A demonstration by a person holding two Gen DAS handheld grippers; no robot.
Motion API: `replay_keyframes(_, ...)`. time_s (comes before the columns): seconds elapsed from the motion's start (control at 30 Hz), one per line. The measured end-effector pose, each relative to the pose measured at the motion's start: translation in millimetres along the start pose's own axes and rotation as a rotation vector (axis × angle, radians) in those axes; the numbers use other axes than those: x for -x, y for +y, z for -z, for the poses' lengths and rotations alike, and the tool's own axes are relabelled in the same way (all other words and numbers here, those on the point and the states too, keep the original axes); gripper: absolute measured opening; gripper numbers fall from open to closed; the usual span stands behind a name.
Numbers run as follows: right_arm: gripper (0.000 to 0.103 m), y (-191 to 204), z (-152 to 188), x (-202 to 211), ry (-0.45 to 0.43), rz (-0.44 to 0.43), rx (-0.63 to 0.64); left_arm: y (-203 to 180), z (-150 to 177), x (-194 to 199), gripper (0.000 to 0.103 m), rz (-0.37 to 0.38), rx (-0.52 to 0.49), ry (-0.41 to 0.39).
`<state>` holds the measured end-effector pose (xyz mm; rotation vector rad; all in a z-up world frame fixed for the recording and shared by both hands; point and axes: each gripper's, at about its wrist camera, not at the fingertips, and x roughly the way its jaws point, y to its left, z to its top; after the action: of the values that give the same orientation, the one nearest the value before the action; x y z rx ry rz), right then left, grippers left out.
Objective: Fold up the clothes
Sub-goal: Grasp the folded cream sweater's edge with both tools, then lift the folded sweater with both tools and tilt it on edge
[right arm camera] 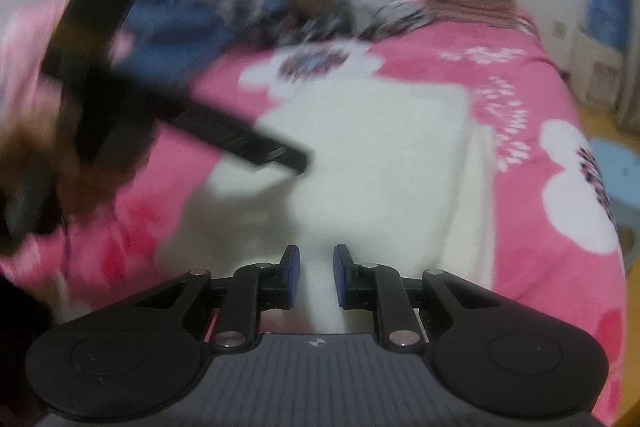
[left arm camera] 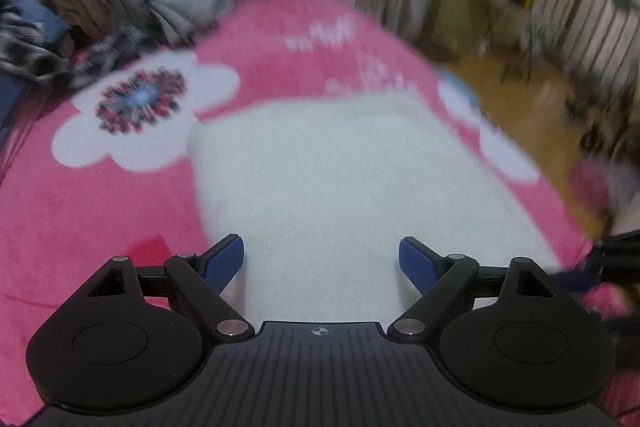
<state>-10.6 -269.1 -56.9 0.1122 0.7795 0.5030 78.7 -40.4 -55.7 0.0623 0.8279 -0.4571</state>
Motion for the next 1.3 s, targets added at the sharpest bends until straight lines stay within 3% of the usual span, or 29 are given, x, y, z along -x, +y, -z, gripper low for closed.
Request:
replay_keyframes(0.07, 0.036, -31, -4, 14, -0.075, -0.015, -0.166, 20, 4, 10, 0.1, 0.014, 0.043, -0.055)
replay_keyframes(0.13, 0.036, -63, -6, 19, -0.103, -0.029, -0.328, 42, 9, 5, 0.1, 0.061, 0.118, 0.008)
replay_keyframes(0.3, 0.048, -127, 2, -13, -0.02, -0.08, -0.624, 88, 33, -26, 0.1, 0.288, 0.444, 0.185)
replay_keyframes(0.37, 0.061, -138, 7, -26, 0.003, -0.096, -0.679, 90, 37, -35, 0.1, 0.351, 0.476, 0.209)
replay_keyframes(0.43, 0.064, -150, 9, -38, 0.012, -0.155, -0.741, 89, 36, -42, 0.1, 0.381, 0.476, 0.216)
replay_keyframes(0.87, 0.068, -181, -13, -96, 0.081, -0.398, -0.837, 80, 17, -82, 0.103, 0.475, 0.482, 0.239)
replay_keyframes(1.17, 0.069, -192, 1, -94, 0.008, -0.536, -0.893, 94, 28, -83, 0.1, 0.56, 0.554, 0.226)
replay_keyframes(1.2, 0.07, -191, -1, -95, 0.006, -0.55, -0.881, 94, 29, -83, 0.1, 0.562, 0.555, 0.226)
replay_keyframes(1.3, 0.088, -188, -9, -100, 0.013, -0.599, -0.835, 94, 30, -83, 0.102, 0.568, 0.56, 0.225)
